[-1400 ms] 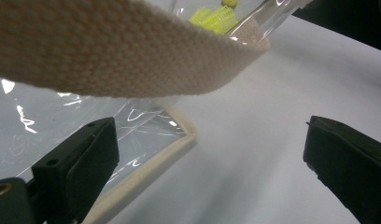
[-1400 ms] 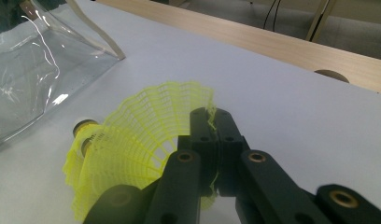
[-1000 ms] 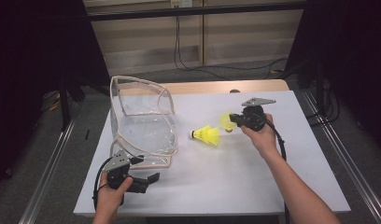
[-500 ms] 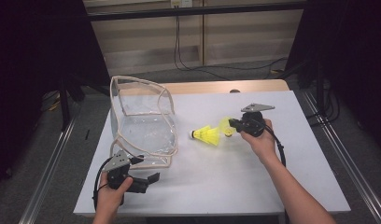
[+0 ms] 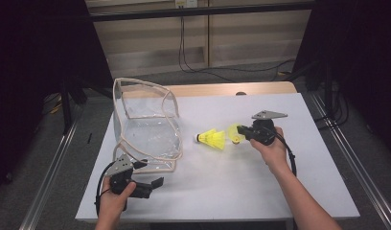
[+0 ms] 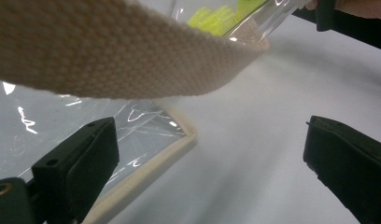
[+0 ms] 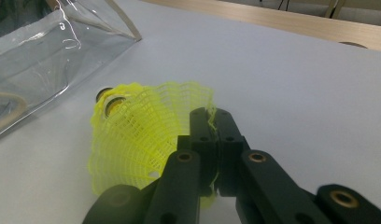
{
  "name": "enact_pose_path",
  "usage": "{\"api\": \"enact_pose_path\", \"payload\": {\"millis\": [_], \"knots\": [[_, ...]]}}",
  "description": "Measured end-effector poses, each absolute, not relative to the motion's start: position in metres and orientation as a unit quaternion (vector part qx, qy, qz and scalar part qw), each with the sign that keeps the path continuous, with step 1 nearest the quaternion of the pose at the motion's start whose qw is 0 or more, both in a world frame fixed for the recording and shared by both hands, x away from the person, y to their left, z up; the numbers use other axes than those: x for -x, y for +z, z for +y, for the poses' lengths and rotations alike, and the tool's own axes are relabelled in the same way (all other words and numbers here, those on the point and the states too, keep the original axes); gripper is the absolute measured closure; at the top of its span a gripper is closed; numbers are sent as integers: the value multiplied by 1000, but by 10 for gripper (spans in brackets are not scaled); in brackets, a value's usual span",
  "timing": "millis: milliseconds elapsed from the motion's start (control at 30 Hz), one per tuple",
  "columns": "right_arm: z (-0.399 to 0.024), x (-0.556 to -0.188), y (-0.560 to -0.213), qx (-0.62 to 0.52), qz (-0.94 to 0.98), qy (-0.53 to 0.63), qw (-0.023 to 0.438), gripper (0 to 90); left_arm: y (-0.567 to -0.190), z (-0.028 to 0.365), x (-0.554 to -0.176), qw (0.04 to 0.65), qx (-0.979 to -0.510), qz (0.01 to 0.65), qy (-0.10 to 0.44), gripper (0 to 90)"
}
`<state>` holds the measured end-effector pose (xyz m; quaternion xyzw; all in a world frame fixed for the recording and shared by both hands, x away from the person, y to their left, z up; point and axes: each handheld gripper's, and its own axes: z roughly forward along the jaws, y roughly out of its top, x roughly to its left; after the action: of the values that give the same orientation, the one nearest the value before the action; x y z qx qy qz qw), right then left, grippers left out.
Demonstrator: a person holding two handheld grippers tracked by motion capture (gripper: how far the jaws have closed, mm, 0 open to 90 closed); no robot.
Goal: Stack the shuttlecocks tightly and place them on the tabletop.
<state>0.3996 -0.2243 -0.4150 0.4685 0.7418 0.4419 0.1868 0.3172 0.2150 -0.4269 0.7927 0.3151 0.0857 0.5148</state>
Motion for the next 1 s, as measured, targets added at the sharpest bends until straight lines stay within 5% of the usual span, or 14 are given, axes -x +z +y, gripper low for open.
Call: {"api": "enact_pose_path", "payload": {"millis": [1000], "knots": [[-234, -369, -423, -461, 747, 443, 181, 884, -426, 212, -316, 515, -794, 311, 85, 36]]}}
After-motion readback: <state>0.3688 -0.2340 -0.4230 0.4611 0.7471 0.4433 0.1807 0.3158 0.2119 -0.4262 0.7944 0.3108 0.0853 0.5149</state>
